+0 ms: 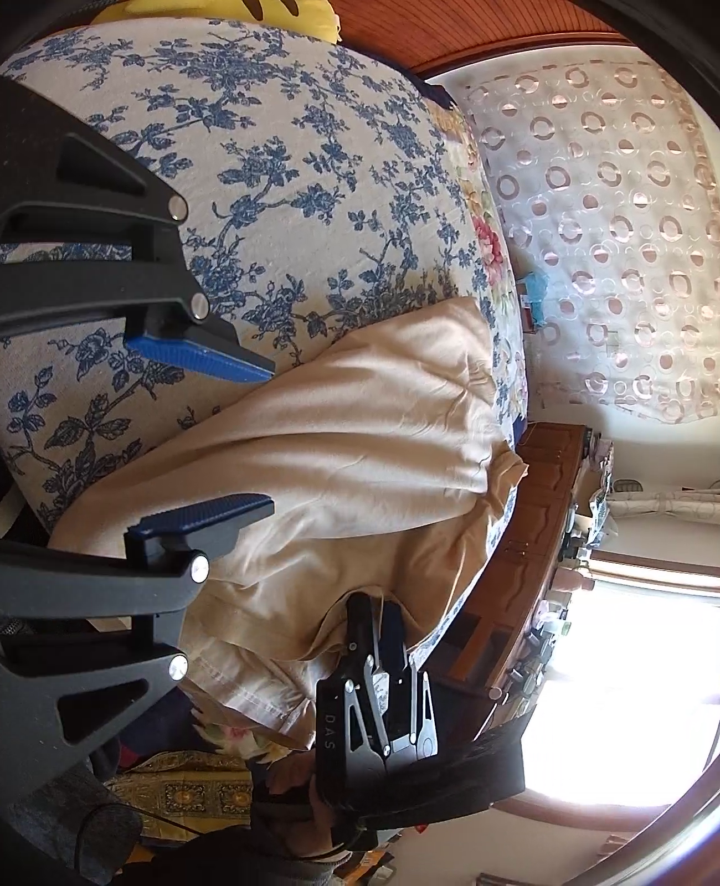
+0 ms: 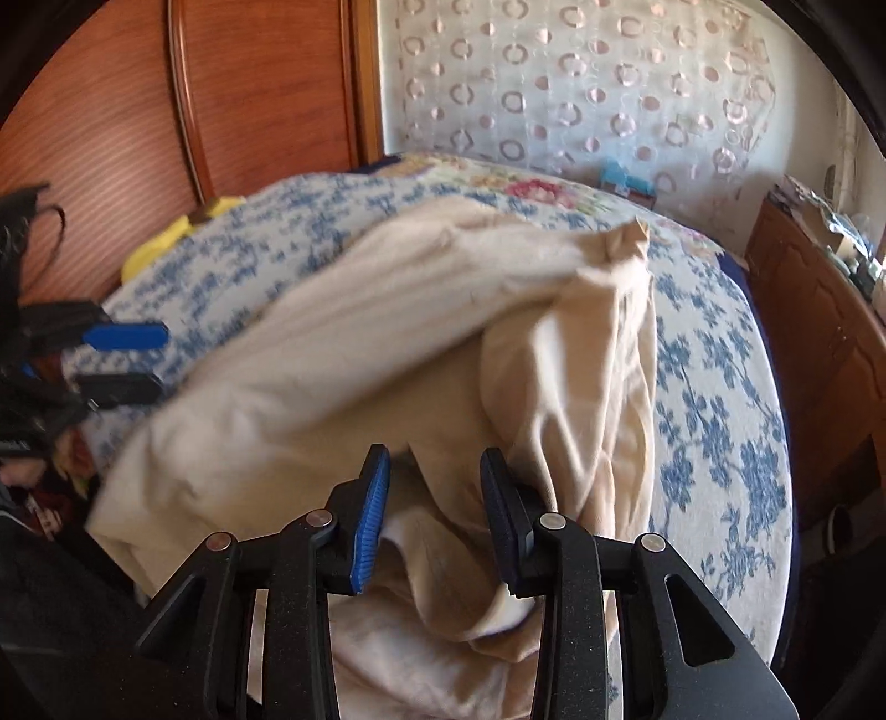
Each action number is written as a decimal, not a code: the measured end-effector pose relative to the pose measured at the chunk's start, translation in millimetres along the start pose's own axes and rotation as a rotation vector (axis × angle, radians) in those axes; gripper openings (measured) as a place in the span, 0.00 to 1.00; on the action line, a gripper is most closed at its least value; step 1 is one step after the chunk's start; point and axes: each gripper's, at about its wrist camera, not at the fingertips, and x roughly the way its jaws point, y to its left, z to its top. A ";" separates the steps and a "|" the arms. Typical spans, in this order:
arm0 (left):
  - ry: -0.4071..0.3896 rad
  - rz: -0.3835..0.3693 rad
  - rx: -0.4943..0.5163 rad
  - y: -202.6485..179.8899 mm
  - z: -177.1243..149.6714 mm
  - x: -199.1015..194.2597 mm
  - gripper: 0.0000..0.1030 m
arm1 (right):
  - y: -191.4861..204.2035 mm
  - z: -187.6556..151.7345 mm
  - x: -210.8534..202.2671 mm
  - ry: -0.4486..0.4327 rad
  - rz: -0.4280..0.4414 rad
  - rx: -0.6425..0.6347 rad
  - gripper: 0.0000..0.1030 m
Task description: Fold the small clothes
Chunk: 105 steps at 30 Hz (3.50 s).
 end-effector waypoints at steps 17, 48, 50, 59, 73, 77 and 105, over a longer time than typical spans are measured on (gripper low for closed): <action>0.003 -0.036 0.025 -16.8 0.1 -0.2 0.39 | -20.0 -63.0 -97.3 -0.114 -0.023 0.125 0.00; 0.069 -0.044 0.020 -23.6 -19.3 8.4 0.39 | -24.3 -72.6 -74.8 -0.044 -0.095 0.235 0.37; 0.069 -0.046 0.022 -24.5 -19.8 8.4 0.39 | -28.6 -77.2 -77.9 -0.039 -0.101 0.240 0.16; 0.073 -0.080 0.012 -24.4 -21.3 3.0 0.39 | -53.4 -94.5 -118.5 -0.087 -0.123 0.305 0.01; 0.120 -0.158 0.033 -36.1 -28.6 9.0 0.00 | -45.7 -86.5 -105.8 -0.094 -0.105 0.285 0.03; 0.056 -0.143 0.023 -30.0 -22.6 -8.7 0.00 | -46.9 -87.3 -102.8 -0.075 -0.125 0.282 0.33; 0.029 -0.117 -0.019 -12.8 -20.3 -12.1 0.00 | -26.3 -89.6 -63.1 -0.012 0.022 0.226 0.03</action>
